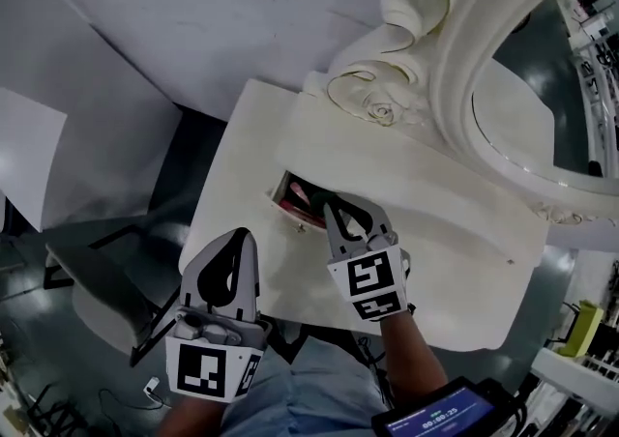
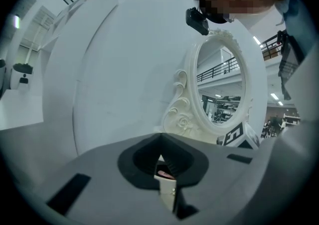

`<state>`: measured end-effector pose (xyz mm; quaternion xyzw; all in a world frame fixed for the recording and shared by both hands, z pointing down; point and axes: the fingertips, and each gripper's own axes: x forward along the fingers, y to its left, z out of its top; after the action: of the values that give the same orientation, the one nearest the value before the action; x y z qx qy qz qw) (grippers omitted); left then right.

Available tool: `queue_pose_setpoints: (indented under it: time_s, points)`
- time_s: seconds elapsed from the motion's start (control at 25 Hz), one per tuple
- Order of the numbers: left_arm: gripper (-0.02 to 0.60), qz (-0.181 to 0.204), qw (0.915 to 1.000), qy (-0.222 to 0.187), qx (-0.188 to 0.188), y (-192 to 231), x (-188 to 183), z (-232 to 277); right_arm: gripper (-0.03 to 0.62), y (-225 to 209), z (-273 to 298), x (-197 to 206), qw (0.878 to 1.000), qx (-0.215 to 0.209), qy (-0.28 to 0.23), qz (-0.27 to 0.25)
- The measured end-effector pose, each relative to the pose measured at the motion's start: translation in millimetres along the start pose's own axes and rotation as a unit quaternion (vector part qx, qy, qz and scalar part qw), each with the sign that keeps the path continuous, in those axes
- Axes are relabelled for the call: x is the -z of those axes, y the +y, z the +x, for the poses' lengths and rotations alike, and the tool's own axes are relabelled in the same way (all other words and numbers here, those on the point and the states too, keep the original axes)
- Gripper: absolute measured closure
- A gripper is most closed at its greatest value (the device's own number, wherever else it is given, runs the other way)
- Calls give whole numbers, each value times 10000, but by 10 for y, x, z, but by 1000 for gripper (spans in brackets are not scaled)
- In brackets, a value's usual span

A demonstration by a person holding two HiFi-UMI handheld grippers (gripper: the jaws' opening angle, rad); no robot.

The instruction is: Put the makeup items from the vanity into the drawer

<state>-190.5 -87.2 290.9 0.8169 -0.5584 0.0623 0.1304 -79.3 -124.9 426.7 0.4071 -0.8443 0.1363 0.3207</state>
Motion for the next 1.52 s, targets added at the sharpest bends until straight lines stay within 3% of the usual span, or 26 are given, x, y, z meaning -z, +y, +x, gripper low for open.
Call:
queue_pose_setpoints:
  time_s: [0.12,0.48,0.92,1.08,1.28,1.52]
  points:
    - [581,-30,10000,18,18,36,22,11,525,3,45,61,9999,-12,122,44]
    - [581,75,9997,-86,218,-65,-71,8,510,-115,-265,-69,9978,245,-354,511]
    - [581,549,9911,-839,876,-579,-658,88,526,-236,-1163,-634,9848,894,-1348,629]
    - [581,636,9864,-1136,1000,-702,-914,93,573,-277,-1507,-826,9738,1245,-1782,664]
    - [581,847,9798,-1479,1049,-807,-1180,75,591,-293,-1908,-1202,9485,1535,-2761,233]
    - [581,958,9765,-1595,1088,-855,-1290,56,592,-236,-2068,-1367,9358,1640,-3115,219]
